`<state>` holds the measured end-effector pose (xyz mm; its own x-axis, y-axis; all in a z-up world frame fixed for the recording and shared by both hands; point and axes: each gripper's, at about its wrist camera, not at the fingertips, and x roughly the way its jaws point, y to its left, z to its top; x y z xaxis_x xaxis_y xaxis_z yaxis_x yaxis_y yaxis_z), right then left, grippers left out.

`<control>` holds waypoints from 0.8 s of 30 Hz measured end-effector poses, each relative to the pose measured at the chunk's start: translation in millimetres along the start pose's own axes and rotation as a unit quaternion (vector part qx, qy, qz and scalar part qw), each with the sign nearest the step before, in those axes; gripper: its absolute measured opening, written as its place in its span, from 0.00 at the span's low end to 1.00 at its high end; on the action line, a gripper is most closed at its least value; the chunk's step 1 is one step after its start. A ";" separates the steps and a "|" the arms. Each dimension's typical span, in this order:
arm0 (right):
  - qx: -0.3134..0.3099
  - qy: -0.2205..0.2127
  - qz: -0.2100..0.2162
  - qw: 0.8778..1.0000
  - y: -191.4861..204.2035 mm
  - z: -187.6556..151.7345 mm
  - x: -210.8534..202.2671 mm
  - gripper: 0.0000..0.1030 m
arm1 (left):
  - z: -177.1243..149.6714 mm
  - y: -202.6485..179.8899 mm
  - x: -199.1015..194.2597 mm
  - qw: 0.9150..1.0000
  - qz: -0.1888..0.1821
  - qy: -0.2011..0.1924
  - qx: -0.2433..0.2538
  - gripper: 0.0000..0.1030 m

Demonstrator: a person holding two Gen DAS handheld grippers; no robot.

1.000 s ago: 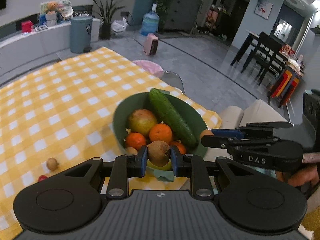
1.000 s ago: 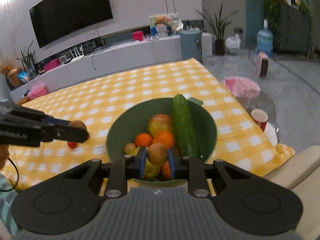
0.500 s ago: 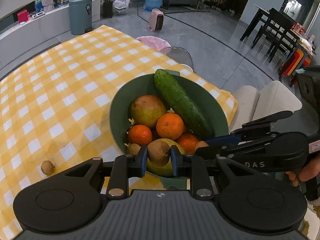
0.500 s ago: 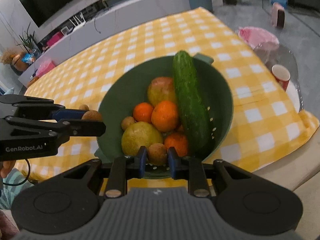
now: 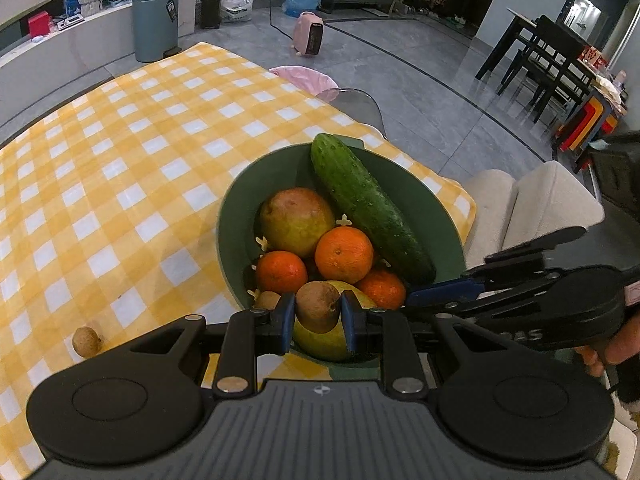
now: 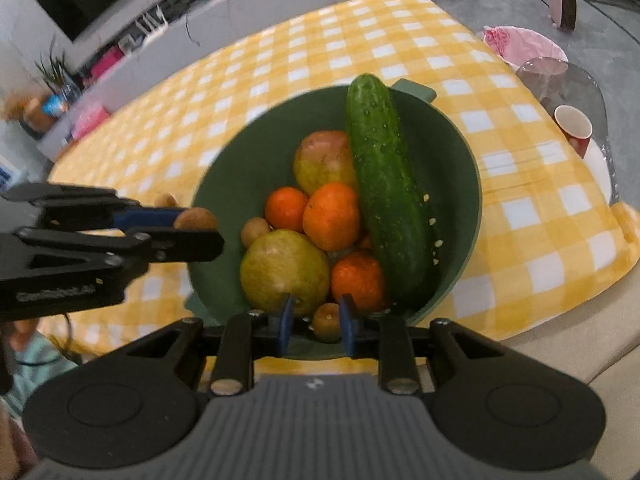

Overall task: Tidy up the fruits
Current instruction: 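Open both tools to release the kiwis and withdraw from the colander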

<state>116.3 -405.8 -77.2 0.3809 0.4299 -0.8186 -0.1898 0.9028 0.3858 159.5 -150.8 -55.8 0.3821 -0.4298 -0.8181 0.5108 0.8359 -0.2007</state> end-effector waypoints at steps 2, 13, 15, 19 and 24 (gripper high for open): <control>0.019 -0.041 -0.009 0.999 -2.1 -4.6 -9.1 0.41 | 1.2 2.5 0.1 1.000 0.008 -0.002 0.003 0.26; -0.032 -0.159 -0.071 0.984 26.3 -33.1 -15.7 0.46 | 13.4 -6.3 20.5 0.995 0.058 0.010 0.079 0.26; -0.042 -0.159 -0.071 0.984 28.2 -34.0 -10.8 0.46 | 13.3 -6.2 25.5 0.994 0.066 0.018 0.085 0.26; -0.030 -0.159 -0.064 0.985 21.0 -31.8 -7.3 0.46 | 10.9 -3.3 32.7 0.995 0.055 0.030 0.083 0.26; -0.018 -0.151 -0.065 0.986 17.9 -32.0 -3.0 0.47 | 10.5 -0.6 39.5 0.995 0.055 0.033 0.078 0.26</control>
<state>82.8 -391.1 -81.5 0.6556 0.2983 -0.6937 -0.1522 0.9520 0.2655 182.4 -171.8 -82.3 0.3933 -0.3109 -0.8652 0.5833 0.8118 -0.0265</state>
